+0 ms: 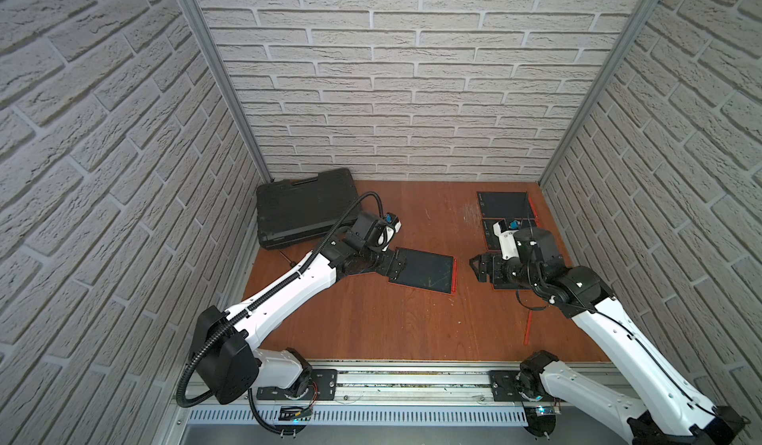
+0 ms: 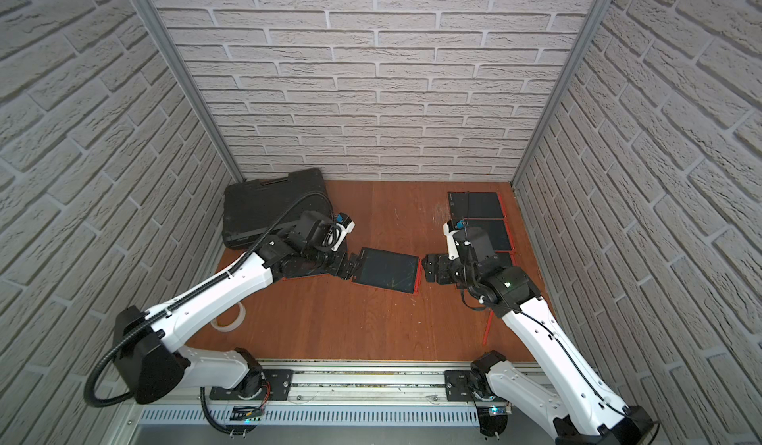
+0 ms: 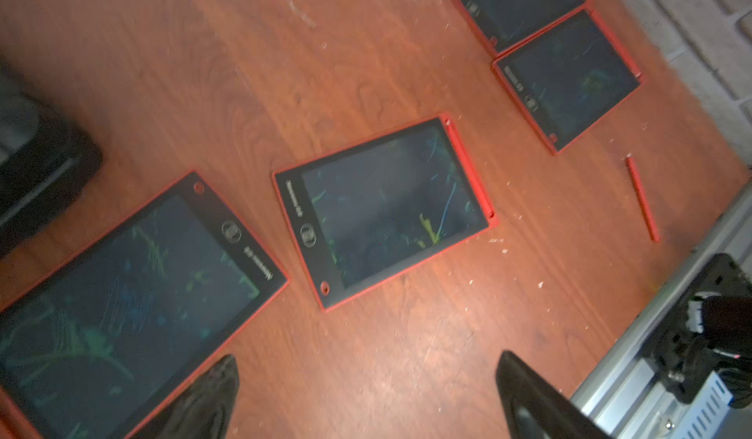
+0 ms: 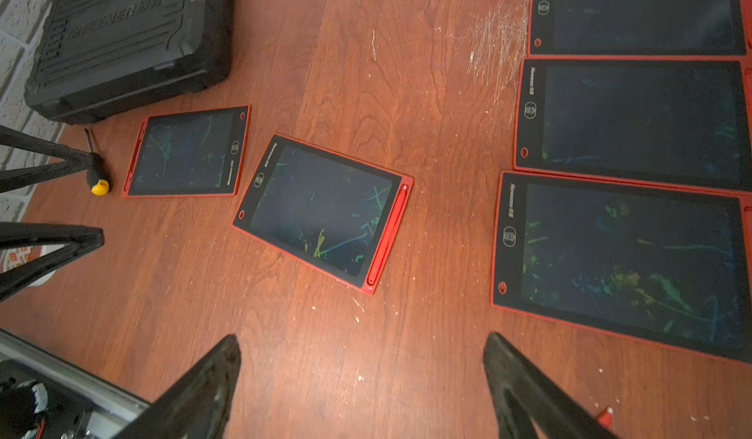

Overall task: Place the stylus back onto the writing tablet
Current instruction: Move the writing tablet to the center of the board.

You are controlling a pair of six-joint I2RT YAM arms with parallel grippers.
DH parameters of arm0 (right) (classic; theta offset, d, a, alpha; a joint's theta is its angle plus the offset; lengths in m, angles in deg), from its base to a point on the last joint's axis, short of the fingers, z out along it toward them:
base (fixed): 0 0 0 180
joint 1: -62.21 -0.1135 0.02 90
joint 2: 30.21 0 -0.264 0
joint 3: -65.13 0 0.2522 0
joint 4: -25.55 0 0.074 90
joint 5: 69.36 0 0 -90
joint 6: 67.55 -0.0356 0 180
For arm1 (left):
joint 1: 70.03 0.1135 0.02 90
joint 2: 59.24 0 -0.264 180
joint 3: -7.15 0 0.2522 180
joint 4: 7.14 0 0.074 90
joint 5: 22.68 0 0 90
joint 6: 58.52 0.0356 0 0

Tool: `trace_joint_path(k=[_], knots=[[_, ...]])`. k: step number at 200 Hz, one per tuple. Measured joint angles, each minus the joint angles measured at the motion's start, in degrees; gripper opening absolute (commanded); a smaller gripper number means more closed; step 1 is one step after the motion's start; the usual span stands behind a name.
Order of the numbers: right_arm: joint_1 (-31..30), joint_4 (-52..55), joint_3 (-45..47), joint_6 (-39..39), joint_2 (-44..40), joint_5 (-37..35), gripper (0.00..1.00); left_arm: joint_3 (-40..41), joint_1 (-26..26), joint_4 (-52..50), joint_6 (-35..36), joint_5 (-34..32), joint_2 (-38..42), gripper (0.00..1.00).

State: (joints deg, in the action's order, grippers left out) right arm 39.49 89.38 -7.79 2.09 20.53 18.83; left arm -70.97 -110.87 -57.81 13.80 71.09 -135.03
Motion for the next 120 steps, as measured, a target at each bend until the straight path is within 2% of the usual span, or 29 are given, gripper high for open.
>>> trace_joint_path(k=[60,87,101,120], knots=[[0.0,8.28,-2.19,1.97,-10.25,0.37,0.92,3.82,-5.31,-11.28,-7.15,-9.01,1.31,0.98],[0.0,8.72,0.61,2.14,-15.89,-0.7,0.96,2.99,-9.4,-15.82,-11.54,-12.87,-2.95,0.98],[0.0,8.66,2.91,1.81,-18.32,-1.9,1.0,2.69,-11.63,-16.31,-13.42,-14.05,-5.57,0.98],[0.0,8.98,4.66,1.42,-19.91,-3.63,1.0,2.38,-14.19,-15.85,-15.65,-14.32,-9.33,0.98]])
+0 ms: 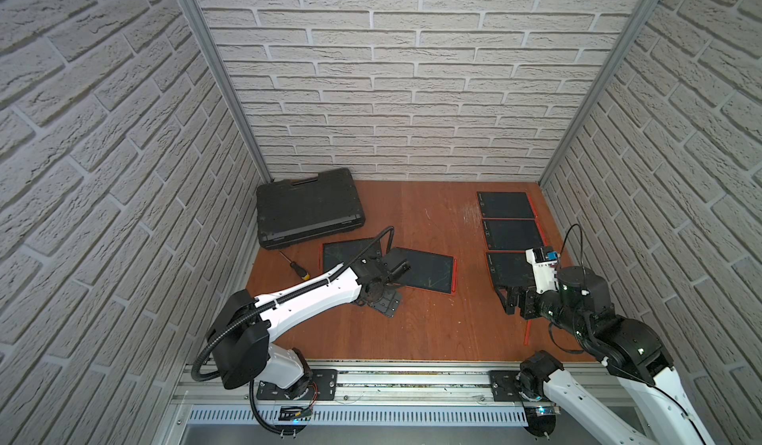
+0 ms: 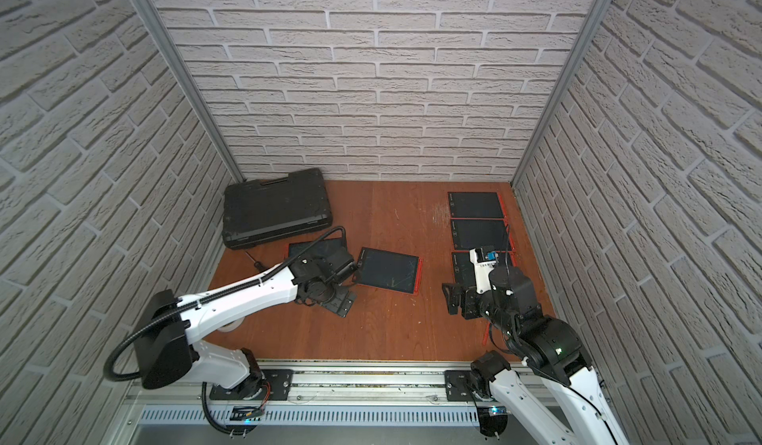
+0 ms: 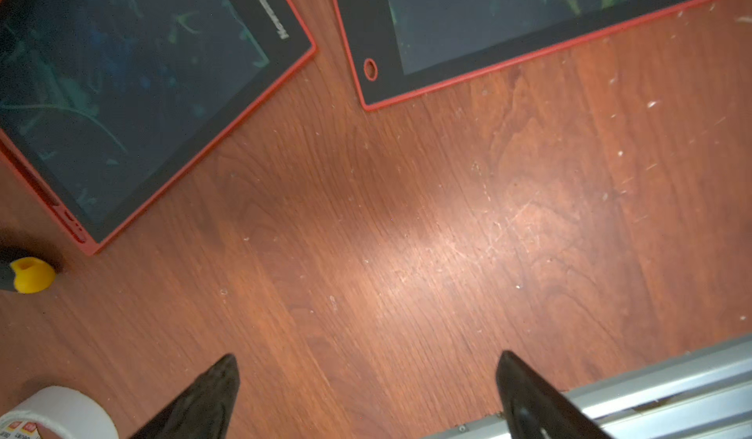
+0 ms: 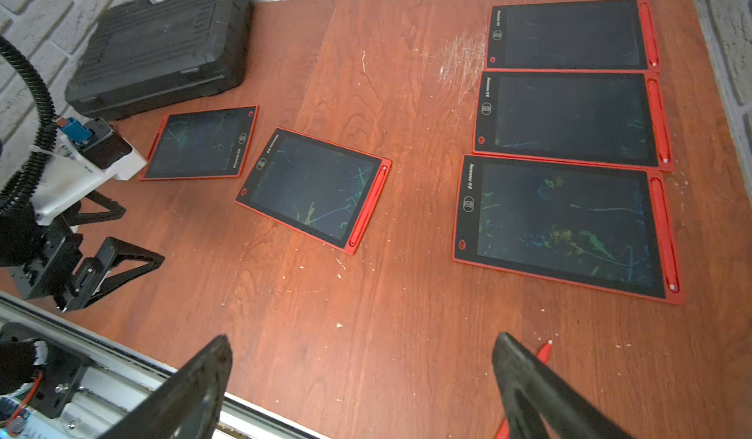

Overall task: Place the stylus back onto the writing tablet
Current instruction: Move the writing tablet to the center of the board.

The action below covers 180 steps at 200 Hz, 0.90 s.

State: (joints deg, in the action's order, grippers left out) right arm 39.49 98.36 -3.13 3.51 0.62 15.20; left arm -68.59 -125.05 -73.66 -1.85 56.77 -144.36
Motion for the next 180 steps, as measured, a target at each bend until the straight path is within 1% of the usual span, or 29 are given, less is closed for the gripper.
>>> trace_joint_path(k=[21,37,76,109,141,180], knots=[[0.0,-0.09,0.04,-0.37,-0.15,-1.49,1.0,-1.44,-1.64,1.18,-2.69,0.79,-5.16,0.98],[0.0,-0.09,0.04,-0.59,-0.15,-2.32,1.0,-3.02,-1.84,2.78,-5.09,1.77,-9.07,0.98],[0.0,-0.11,0.15,-1.01,-0.07,-3.69,1.0,-5.16,-2.21,8.92,-11.89,3.06,-14.71,0.98],[0.0,-0.11,0.2,-1.38,0.0,-4.35,1.0,-6.43,-3.74,12.48,-15.93,0.28,-18.69,0.98],[0.0,-0.11,0.2,-1.62,0.07,-4.92,1.0,-9.05,-6.19,13.57,-19.15,-3.08,-22.4,0.98],[0.0,-0.11,0.2,-1.66,0.11,-5.29,1.0,-9.27,-6.93,18.16,-22.43,-3.43,-23.71,0.98]])
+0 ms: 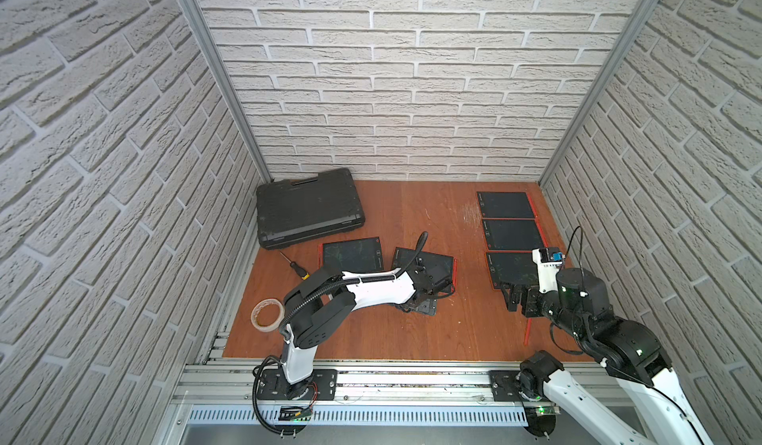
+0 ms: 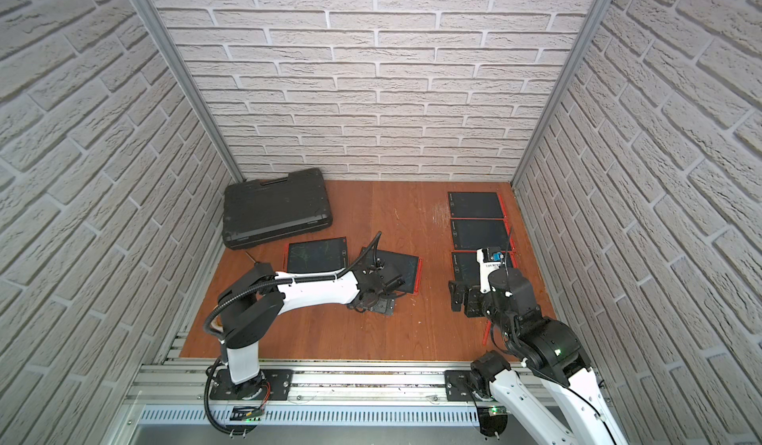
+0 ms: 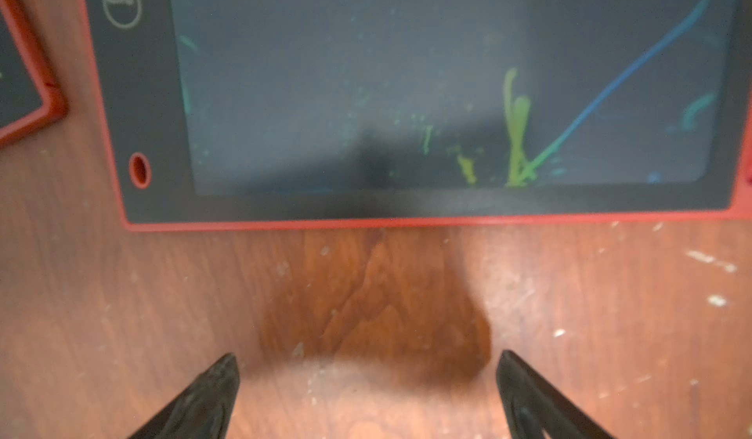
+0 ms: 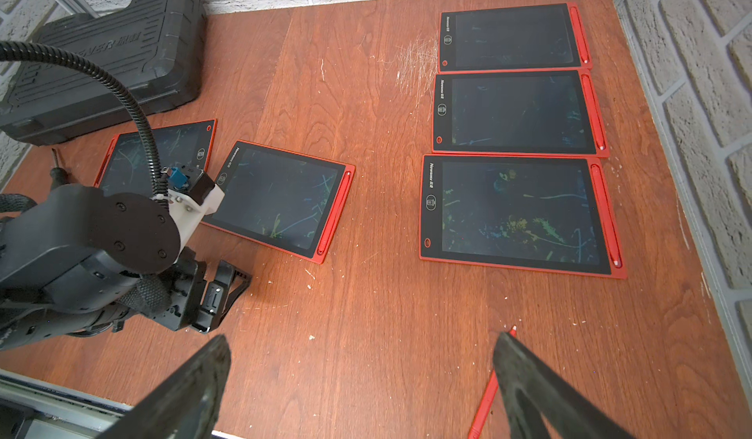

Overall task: Place the stylus back onto the writing tablet
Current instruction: Move the writing tablet to the center of the board.

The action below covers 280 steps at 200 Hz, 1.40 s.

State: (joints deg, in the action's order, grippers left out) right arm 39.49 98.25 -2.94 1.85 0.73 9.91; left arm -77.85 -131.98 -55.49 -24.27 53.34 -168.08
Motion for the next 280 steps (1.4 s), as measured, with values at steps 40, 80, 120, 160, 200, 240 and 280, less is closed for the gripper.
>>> trace_joint_path(k=[40,80,120,160,200,240,280], knots=[[0.0,0.0,0.0,0.0,0.0,-0.02,1.0,-0.48,0.39,3.48,-0.68,-0.02,-1.84,0.98],[0.0,0.0,0.0,0.0,0.0,-0.17,1.0,-2.43,1.36,6.51,-0.68,0.0,-3.45,0.98],[0.0,0.0,0.0,-0.07,0.0,-0.44,1.0,-6.78,3.28,8.5,-0.66,0.07,-6.73,0.98],[0.0,0.0,0.0,-0.17,-0.33,-1.03,0.99,-12.57,4.98,10.16,-1.03,-0.04,-10.91,0.98],[0.0,0.0,0.0,-0.2,-0.48,-1.29,0.99,-17.99,6.43,12.79,-3.08,0.04,-14.78,0.98],[0.0,0.0,0.0,-0.22,-0.63,-1.53,0.99,-17.25,6.88,18.43,-2.12,0.35,-15.23,0.98],[0.0,0.0,0.02,-0.22,-0.68,-1.68,0.98,-7.82,6.95,25.16,6.14,2.12,-10.19,0.98]])
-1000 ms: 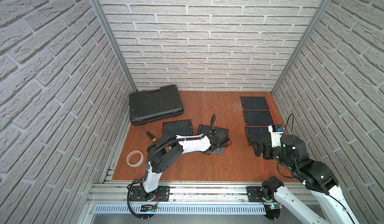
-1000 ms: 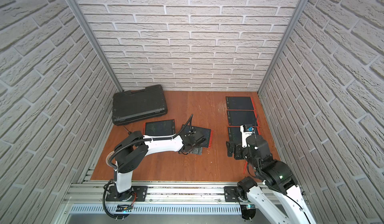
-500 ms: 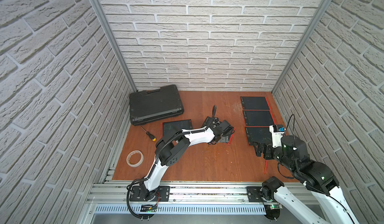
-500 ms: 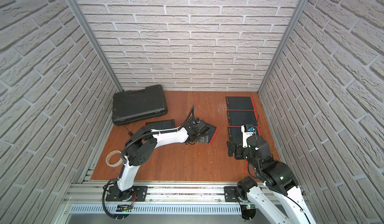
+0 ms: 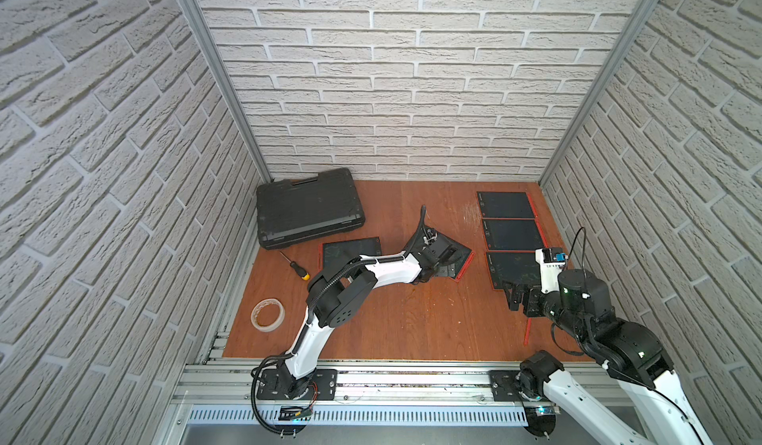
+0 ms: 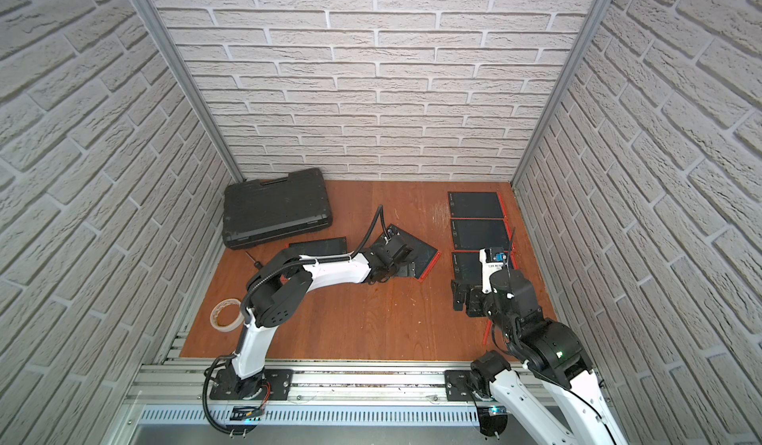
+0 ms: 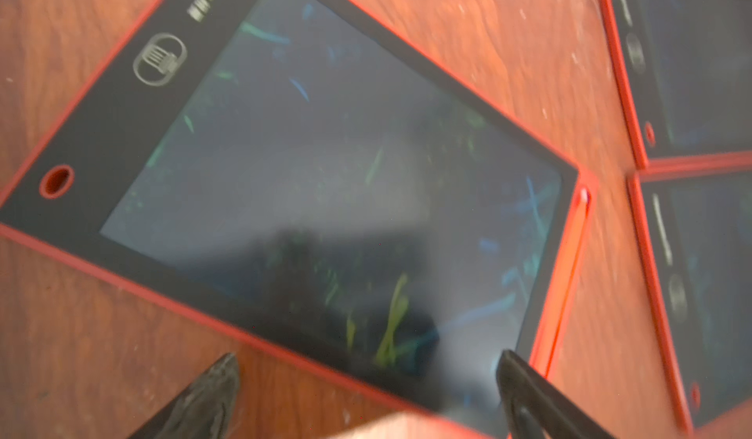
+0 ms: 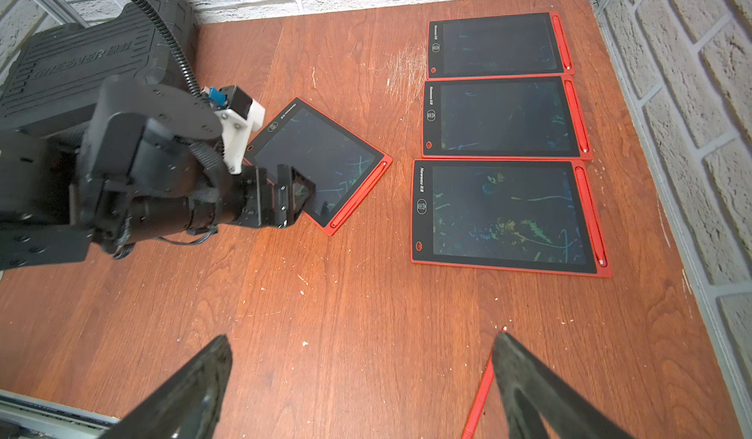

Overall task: Place the stylus back onto the writing tablet
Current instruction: Move the writing tablet to the center of the board.

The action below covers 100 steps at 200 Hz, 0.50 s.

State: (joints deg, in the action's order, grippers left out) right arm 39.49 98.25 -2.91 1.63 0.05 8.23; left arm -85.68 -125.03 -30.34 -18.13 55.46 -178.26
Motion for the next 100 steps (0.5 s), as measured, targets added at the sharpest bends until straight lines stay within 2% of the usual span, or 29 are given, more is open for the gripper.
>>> trace_joint_path(k=[22,56,100], knots=[[0.0,-0.02,0.13,0.02,0.0,0.02,0.98,3.74,0.0,0.13,6.8,2.19,2.58,0.98],[0.0,-0.04,0.31,0.02,0.04,0.02,0.98,4.31,-0.02,-3.19,16.5,2.69,3.26,0.98],[0.0,-0.04,0.31,0.0,0.04,0.02,0.98,1.25,-0.68,-11.41,20.22,-0.42,2.43,0.98]])
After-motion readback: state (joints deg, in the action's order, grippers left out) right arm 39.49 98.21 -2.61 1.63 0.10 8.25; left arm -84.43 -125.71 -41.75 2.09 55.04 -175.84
